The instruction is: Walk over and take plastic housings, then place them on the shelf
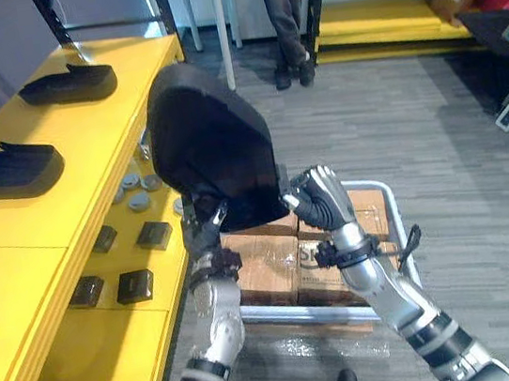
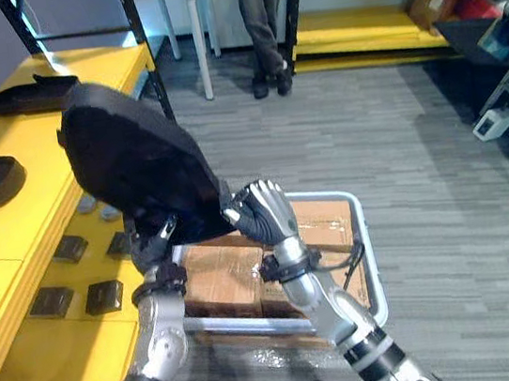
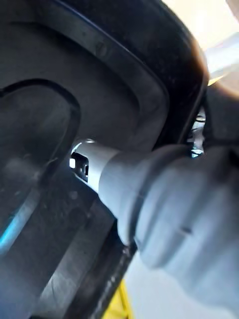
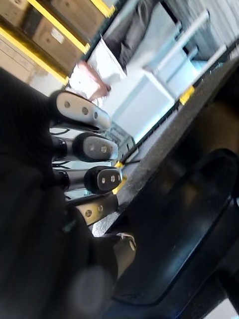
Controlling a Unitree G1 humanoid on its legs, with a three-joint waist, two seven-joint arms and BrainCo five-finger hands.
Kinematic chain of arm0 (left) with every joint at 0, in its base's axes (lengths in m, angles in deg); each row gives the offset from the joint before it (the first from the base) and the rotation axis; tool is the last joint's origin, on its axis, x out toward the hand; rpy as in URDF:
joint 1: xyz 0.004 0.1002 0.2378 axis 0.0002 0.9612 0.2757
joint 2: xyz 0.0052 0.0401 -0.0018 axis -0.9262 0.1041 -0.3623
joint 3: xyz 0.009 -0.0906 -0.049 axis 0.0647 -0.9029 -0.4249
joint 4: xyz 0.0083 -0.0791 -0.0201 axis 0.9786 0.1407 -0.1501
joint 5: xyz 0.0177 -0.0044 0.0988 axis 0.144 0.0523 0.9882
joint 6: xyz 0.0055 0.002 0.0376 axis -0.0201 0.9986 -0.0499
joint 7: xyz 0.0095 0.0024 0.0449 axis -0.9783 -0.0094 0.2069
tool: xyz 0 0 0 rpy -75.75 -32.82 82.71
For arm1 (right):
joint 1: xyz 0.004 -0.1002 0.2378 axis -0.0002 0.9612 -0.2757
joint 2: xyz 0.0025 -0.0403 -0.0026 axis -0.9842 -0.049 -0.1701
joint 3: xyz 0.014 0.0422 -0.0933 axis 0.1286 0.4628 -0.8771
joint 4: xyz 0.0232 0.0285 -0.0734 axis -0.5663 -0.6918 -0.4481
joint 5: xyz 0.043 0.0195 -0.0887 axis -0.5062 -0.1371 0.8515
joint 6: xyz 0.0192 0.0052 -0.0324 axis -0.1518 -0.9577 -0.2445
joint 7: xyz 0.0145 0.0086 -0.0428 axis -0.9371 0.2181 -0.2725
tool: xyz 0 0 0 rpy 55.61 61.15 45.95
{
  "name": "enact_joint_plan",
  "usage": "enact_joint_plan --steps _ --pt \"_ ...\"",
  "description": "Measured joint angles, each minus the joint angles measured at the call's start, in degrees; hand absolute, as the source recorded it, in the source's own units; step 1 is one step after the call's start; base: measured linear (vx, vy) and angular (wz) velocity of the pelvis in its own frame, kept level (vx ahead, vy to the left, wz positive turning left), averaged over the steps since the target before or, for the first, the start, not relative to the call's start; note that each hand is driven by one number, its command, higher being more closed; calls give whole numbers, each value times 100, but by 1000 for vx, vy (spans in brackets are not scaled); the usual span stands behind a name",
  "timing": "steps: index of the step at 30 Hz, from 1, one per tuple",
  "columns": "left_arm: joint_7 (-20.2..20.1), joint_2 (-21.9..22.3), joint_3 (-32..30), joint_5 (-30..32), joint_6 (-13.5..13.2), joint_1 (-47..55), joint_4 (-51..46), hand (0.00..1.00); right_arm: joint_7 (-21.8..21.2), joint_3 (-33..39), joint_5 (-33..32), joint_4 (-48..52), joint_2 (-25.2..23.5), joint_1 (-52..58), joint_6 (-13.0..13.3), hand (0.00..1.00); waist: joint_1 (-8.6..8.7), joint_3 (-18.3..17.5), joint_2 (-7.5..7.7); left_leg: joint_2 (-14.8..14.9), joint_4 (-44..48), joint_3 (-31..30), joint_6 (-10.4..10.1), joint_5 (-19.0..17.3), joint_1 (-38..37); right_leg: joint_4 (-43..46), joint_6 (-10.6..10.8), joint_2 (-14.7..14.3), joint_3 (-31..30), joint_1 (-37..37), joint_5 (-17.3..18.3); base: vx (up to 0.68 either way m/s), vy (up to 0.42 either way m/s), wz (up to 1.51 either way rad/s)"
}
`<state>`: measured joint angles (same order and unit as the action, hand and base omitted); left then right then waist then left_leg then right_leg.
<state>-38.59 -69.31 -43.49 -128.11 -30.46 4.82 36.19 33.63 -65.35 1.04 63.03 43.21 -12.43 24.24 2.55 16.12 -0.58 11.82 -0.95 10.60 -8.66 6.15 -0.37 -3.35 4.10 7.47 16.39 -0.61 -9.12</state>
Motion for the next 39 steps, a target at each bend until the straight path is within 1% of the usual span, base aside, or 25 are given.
enact_joint_plan --steps 2,4,6,8,9,11,12,14,15,16,18,20,22,23,24,25,26,27,29,31,33,34,35,38,39 --pt "-18 -43 5 217 12 311 -317 100 -2 -29 -150 182 24 316 160 100 -5 -147 -8 3 -54 22 4 -11 -40 -11 10 51 207 -153 58 43 39 62" --pt "-48 -116 14 518 125 490 -640 100 -6 -26 -406 411 71 716 244 100 76 -256 -20 102 31 587 45 -19 19 5 71 207 705 -422 159 48 35 120" --pt "-164 -283 4 896 297 582 -939 100 -37 -37 -629 593 166 1106 355 100 85 -298 -43 177 360 1445 312 96 85 281 255 514 1357 -697 353 118 87 160" --pt "-302 -415 -88 1094 516 763 -1214 100 -44 -202 -775 650 148 1406 434 100 -95 -340 -33 -69 402 1437 471 139 81 785 366 923 1795 -766 559 111 148 106" --pt "-392 -529 -197 1232 639 980 -1416 100 -45 -360 -821 677 112 1594 450 100 -230 -394 -18 -344 245 1269 576 132 54 1096 403 1223 2029 -772 654 101 224 88" --pt "-573 -643 -435 1421 808 1413 -1860 100 -89 -555 -852 679 49 1814 480 100 -302 -415 -31 -685 -104 995 687 177 -54 1738 409 1646 2176 -722 662 111 289 98" --pt "-754 -712 -580 1431 899 1651 -2074 100 -169 -724 -920 704 17 1928 507 100 -359 -410 -22 -839 -238 822 724 190 -143 2337 341 1945 2182 -635 614 81 305 97" --pt "-969 -724 -715 1488 1051 1923 -2496 100 -307 -927 -961 691 -25 2041 493 100 -380 -403 -23 -998 -279 479 792 148 -234 3518 -250 2358 1765 -293 205 60 280 104" --pt "-1111 -725 -767 1553 1077 2045 -2831 100 -361 -973 -966 582 -112 2054 478 100 -395 -355 -54 -1014 -278 175 842 112 -297 4298 -376 2365 1170 57 107 50 174 92" --pt "-1193 -750 -771 1560 1076 2052 -2957 100 -381 -975 -965 545 -138 2052 442 100 -395 -352 -56 -1011 -279 6 867 95 -298 4659 -172 2242 924 193 320 56 95 126" --pt "-1475 -816 -811 1559 1090 2023 -3289 100 -397 -934 -966 532 -272 1942 373 100 -354 -340 -73 -1025 -262 -592 980 59 -286 5002 -55 1487 414 467 1372 45 -33 138" --pt "-1634 -827 -898 1487 1184 1984 -3319 100 -396 -865 -966 524 -278 1850 243 100 -342 -333 -83 -1066 -239 -903 1041 100 -255 4316 57 989 134 489 1658 28 -44 131" --pt "-1670 -885 -949 1366 1326 1954 -3303 100 -400 -794 -965 523 -259 1773 148 100 -317 -331 -92 -1125 -173 -1203 1043 100 -57 3390 67 599 -295 520 1664 -21 -84 136" --pt "-1683 -929 -957 1280 1416 1972 -3295 100 -427 -779 -965 520 -262 1781 113 100 -322 -384 2 -1218 -254 -1429 974 50 49 2808 66 365 -565 546 1661 -48 -121 136" --pt "-1687 -1072 -1037 1169 1438 2030 -3350 100 -497 -757 -967 519 -424 1781 104 100 -316 -486 574 -1714 108 -1341 942 -135 268 2208 -33 776 -771 651 1736 -46 -156 146" --pt "-1737 -945 -1029 1132 1425 2042 -3277 100 -566 -663 -970 525 -421 1774 126 100 -202 -425 545 -1762 998 -1286 982 -202 550 2397 286 874 -653 637 1713 -1 -173 108" --pt "-1741 -688 -1036 1077 1449 2271 -3278 100 -700 -596 -1025 512 -347 1807 126 100 -218 -448 193 -1490 1518 -1244 827 -866 639 2260 250 672 -503 494 1728 67 -159 42" --pt "-1747 -569 -1032 1021 1432 2491 -3254 100 -875 -624 -1123 508 -318 1833 145 100 -314 -454 55 -1345 1399 -1202 773 -898 531 1869 168 453 -522 272 1623 112 -122 0" --pt "-1748 -550 -997 860 1373 2664 -3256 100 -1023 -622 -1257 517 -301 1849 223 100 -360 -533 17 -1233 1323 -1171 760 -906 570 1446 117 297 -443 54 1422 139 -65 -6" --pt "-1750 -489 -939 732 1319 2673 -3246 100 -1090 -591 -1341 558 -256 1850 267 100 -324 -561 22 -922 1324 -590 738 -959 654 1021 140 227 -152 -156 1071 141 -50 36" --pt "-1799 -420 -740 607 1237 2499 -2941 100 -1102 -463 -1398 597 -92 1850 266 100 -160 -608 -35 -343 1380 658 756 -940 691 987 118 316 242 -240 1037 144 15 91" --pt "-1798 -335 -674 599 1230 2406 -2802 100 -1116 -394 -1476 600 -7 1849 264 100 -95 -645 -97 -210 1364 989 819 -826 699 1000 119 369 413 -262 1039 203 103 105" --pt "-1796 -232 -603 567 1202 2332 -2679 100 -1174 -329 -1551 600 67 1825 260 100 -59 -678 -156 -256 1275 1104 744 -631 672 1062 140 470 514 -254 1055 163 140 65" --pt "-1758 -215 -582 513 1112 2318 -2601 100 -1349 -360 -1850 600 50 1806 261 100 -57 -681 -157 -596 1429 912 786 -598 681 1108 195 813 672 -435 1089 98 178 43" --pt "-1758 -219 -564 513 1098 2323 -2598 100 -1383 -362 -1918 600 44 1803 264 0 -64 -682 -156 -686 1460 846 789 -602 656 1120 211 898 744 -517 1089 53 166 47"
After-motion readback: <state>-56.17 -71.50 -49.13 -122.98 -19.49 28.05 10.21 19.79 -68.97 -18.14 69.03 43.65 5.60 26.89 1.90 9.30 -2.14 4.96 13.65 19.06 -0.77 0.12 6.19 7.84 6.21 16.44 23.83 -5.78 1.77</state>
